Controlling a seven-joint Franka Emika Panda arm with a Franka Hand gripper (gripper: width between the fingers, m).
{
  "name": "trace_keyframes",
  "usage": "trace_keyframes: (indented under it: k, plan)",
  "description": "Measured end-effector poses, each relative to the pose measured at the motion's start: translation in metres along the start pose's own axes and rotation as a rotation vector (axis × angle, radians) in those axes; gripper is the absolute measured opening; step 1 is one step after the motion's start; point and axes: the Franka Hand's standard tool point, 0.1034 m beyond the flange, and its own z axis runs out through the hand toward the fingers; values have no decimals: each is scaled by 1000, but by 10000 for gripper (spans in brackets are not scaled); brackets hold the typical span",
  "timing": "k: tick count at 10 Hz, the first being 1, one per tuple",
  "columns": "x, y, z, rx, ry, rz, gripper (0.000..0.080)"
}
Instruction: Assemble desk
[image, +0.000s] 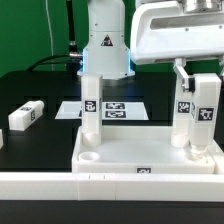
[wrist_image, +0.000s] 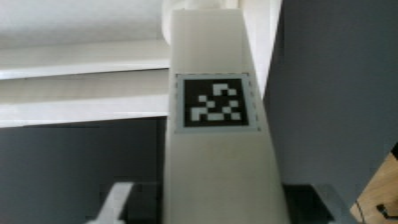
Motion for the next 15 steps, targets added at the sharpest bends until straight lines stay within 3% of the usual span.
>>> trace_keyframes:
  k: [3,8,12,15]
  plan:
    - [1,1,0,-1,7,-2,290]
    - [3,18,4,-18,12,-9,290]
    - [-6,16,13,-21,-4,-19,290]
    - [-4,16,14,-25,30,-23,290]
